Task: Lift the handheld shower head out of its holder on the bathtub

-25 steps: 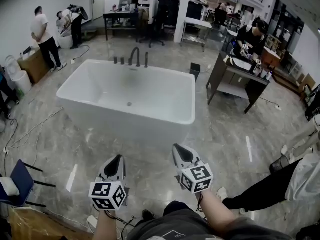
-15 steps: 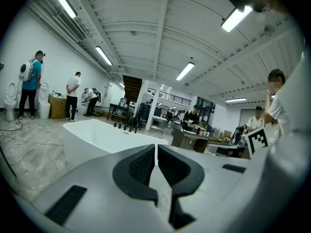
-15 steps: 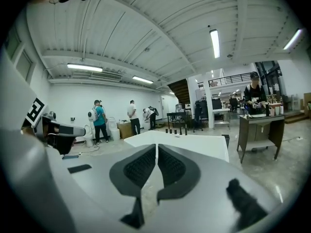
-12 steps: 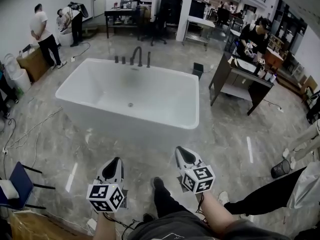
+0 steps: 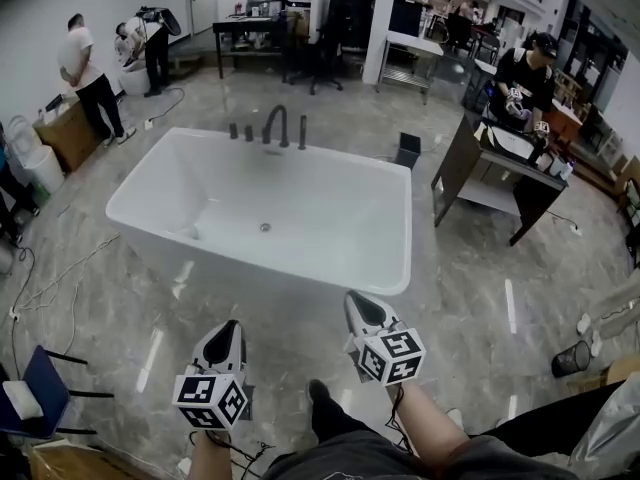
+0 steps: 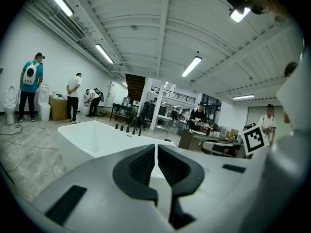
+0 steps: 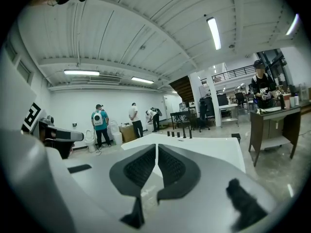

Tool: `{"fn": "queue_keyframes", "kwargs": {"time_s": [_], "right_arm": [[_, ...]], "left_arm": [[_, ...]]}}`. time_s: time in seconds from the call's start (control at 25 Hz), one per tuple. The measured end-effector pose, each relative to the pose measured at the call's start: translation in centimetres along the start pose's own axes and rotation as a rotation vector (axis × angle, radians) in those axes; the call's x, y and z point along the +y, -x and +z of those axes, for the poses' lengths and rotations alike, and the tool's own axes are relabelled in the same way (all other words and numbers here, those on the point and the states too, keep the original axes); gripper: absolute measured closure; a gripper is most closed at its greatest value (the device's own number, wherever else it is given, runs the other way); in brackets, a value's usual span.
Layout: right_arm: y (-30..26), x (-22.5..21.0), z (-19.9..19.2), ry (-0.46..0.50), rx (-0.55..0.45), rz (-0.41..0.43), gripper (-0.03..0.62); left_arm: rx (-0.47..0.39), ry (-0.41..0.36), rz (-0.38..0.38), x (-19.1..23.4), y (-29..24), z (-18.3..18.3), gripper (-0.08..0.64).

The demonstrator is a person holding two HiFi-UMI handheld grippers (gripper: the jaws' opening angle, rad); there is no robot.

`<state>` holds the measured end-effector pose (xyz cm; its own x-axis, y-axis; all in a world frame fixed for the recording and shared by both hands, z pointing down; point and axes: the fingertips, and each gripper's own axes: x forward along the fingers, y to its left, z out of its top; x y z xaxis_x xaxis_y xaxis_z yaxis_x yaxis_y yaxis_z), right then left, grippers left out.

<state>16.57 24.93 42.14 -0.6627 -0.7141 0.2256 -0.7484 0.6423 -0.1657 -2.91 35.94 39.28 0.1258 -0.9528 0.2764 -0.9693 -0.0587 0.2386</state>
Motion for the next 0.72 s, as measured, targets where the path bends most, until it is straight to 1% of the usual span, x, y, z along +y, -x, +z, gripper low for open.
{"fn": "queue_keyframes", "kwargs": {"time_s": [0.24,0.48,0.64,0.72], "right_arm": [[-5.1,-4.1,1.7,0.011,0.036,0.015,0.565],[-8.9,-9.1,3.5,-0.02,0.029,0.025,0.565],[-11.5,-11.1,4.6,-0.013,0.023,0.049,0.565],[-12.5,-11.6,4.7,-0.007,0.024,0.062,0.565]], "left_arm": [[0.027,0.0,0.007,0.1,-6.3,1.7,0.531],[0.022,-0.026,0.011,-0.5,-12.1,3.9,0.531],[0.02,-0.018,0.018,-0.4,-15.4,4.8,0.531],[0.024,-0.03,0.021,-0.3,-16.5,5.0,0.531]]}}
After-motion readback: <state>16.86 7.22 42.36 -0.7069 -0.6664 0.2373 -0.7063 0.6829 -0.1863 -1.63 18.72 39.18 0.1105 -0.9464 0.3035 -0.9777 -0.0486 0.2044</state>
